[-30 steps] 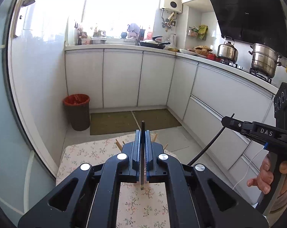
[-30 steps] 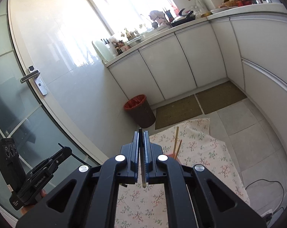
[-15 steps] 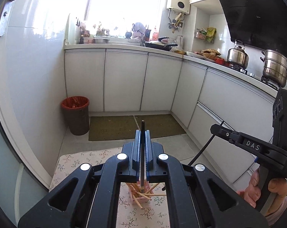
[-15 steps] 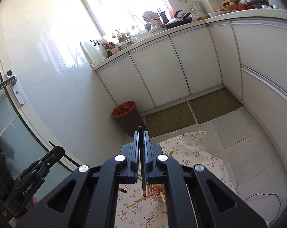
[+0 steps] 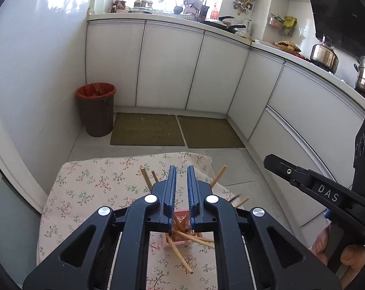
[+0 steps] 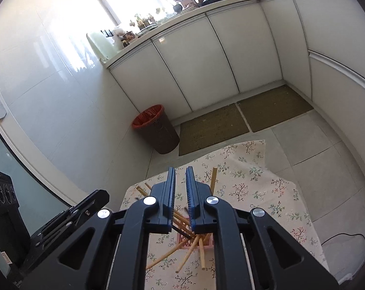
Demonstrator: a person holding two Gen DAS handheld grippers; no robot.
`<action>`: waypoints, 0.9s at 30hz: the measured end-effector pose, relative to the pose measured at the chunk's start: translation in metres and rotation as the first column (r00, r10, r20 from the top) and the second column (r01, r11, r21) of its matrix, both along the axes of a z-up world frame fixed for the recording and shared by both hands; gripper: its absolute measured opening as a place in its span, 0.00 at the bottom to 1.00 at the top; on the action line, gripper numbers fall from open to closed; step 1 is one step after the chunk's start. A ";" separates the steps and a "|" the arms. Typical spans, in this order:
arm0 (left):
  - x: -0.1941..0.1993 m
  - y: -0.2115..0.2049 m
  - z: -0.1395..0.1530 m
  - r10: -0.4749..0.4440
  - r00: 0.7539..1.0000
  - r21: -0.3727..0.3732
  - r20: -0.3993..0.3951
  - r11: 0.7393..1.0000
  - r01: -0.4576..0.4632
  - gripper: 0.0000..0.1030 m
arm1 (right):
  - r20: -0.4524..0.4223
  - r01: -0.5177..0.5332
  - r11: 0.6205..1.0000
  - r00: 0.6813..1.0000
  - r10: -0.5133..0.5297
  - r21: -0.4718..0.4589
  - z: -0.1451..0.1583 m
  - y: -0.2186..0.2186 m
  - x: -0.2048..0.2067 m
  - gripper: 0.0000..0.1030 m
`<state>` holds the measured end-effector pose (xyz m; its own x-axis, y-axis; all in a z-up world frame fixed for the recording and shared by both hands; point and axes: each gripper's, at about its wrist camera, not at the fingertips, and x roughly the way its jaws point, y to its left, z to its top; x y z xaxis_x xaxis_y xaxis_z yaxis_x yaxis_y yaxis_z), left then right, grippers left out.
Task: Organize utensils
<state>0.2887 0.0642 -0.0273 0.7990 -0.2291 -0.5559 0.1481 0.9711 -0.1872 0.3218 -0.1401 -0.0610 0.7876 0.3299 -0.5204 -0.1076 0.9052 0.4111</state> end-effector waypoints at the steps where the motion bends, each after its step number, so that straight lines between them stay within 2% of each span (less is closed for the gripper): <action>1: -0.004 0.004 0.005 0.006 1.000 -0.004 0.014 1.000 -0.006 0.12 | 0.017 0.001 1.000 1.000 -0.001 -0.017 0.004 0.000 -0.006 0.11; 4: -0.014 0.009 0.021 0.022 0.999 -0.020 0.035 1.000 -0.021 0.19 | 0.064 0.029 0.997 0.998 -0.024 -0.076 0.017 0.000 -0.026 0.17; 9: -0.030 0.005 0.034 0.041 0.998 -0.013 0.043 0.999 -0.041 0.28 | 0.074 0.055 0.990 0.996 -0.045 -0.133 0.027 0.003 -0.051 0.30; 10: -0.036 0.004 0.035 0.043 0.998 -0.010 0.045 0.999 -0.043 0.36 | 0.079 0.062 0.988 0.996 -0.051 -0.144 0.029 0.004 -0.057 0.36; 11: -0.040 0.004 0.036 0.048 0.998 -0.010 0.046 0.999 -0.048 0.49 | 0.086 0.072 0.986 0.995 -0.059 -0.152 0.029 0.004 -0.064 0.40; 12: -0.047 0.004 0.037 0.062 0.997 -0.012 0.051 0.998 -0.061 0.58 | 0.093 0.080 0.984 0.993 -0.066 -0.158 0.030 0.004 -0.072 0.49; 13: -0.053 0.004 0.038 0.082 0.995 -0.017 0.063 0.997 -0.081 0.75 | 0.099 0.091 0.983 0.992 -0.075 -0.161 0.030 0.004 -0.079 0.59; 15: -0.068 0.005 0.040 0.112 0.989 -0.025 0.093 0.994 -0.110 0.86 | 0.106 0.122 0.978 0.989 -0.105 -0.170 0.028 0.002 -0.094 0.73; 22: -0.107 0.006 0.040 0.143 0.985 -0.010 0.092 0.990 -0.143 0.93 | 0.064 0.202 0.966 0.979 -0.194 -0.162 0.013 -0.011 -0.132 0.83; 27: -0.132 0.007 0.033 0.140 0.987 0.013 0.081 0.990 -0.142 0.93 | 0.082 0.230 0.959 0.972 -0.219 -0.164 0.014 -0.014 -0.161 0.93</action>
<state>0.1571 0.0708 0.0058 0.8646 -0.1013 -0.4921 0.0235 0.9865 -0.1619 0.1604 -0.1539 -0.0474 0.8637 0.0513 -0.5014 0.0863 0.9651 0.2473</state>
